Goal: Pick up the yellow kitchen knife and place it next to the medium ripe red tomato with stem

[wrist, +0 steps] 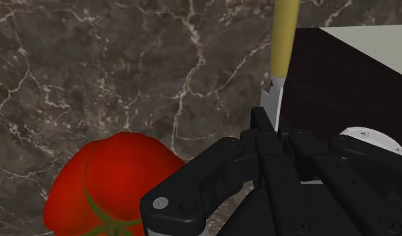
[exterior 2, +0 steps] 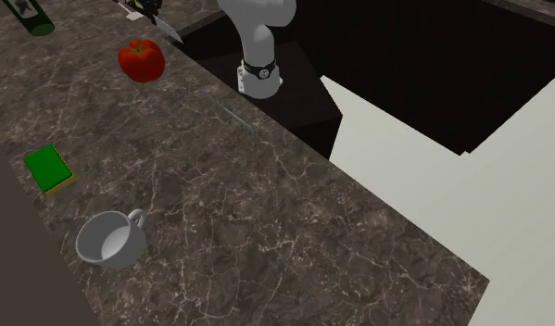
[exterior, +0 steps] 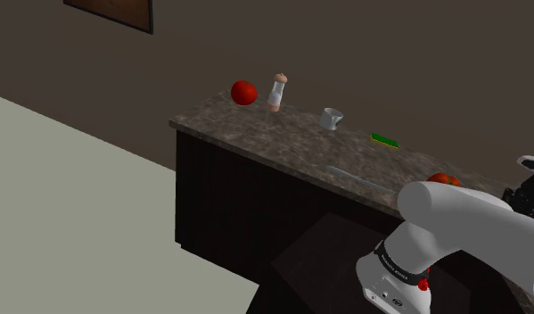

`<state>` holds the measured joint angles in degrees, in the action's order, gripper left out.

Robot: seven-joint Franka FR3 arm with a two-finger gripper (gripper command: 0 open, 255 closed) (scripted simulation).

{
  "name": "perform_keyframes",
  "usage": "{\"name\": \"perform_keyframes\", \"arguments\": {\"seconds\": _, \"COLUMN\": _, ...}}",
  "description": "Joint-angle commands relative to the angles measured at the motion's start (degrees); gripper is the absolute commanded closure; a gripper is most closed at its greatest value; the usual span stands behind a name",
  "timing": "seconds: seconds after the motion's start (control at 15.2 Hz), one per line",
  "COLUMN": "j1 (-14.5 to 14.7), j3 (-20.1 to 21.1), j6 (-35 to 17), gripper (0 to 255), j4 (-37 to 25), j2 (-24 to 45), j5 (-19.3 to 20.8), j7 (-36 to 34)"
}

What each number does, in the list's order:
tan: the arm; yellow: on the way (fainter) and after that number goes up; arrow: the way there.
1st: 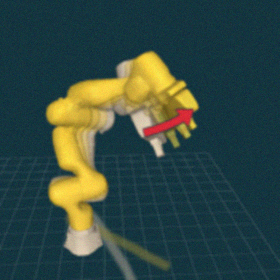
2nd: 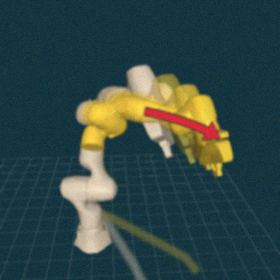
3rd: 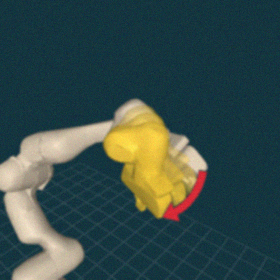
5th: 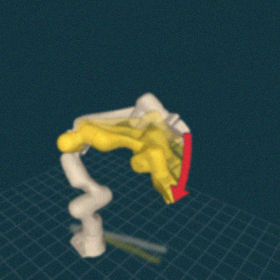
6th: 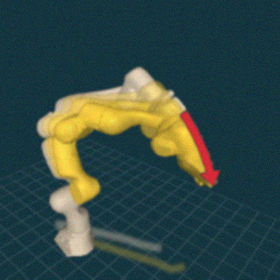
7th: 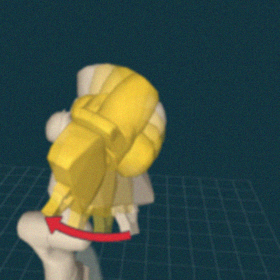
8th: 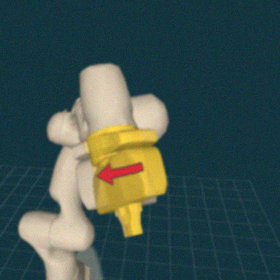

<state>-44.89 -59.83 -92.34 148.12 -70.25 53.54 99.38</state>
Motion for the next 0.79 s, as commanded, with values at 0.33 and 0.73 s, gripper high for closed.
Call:
{"name": "perform_keyframes", "arguments": {"seconds": 0.33, "j1": -0.48, "j3": -5.09, "j6": -3.95, "gripper": 255, "j4": 3.23, "j2": -0.01, "j5": 4.5, "j7": -0.74}}
{"name": "perform_keyframes", "arguments": {"seconds": 0.73, "j1": -0.44, "j3": -9.06, "j6": -6.72, "gripper": 255, "j4": 4.94, "j2": 0.34, "j5": 7.94, "j7": -1.31}}
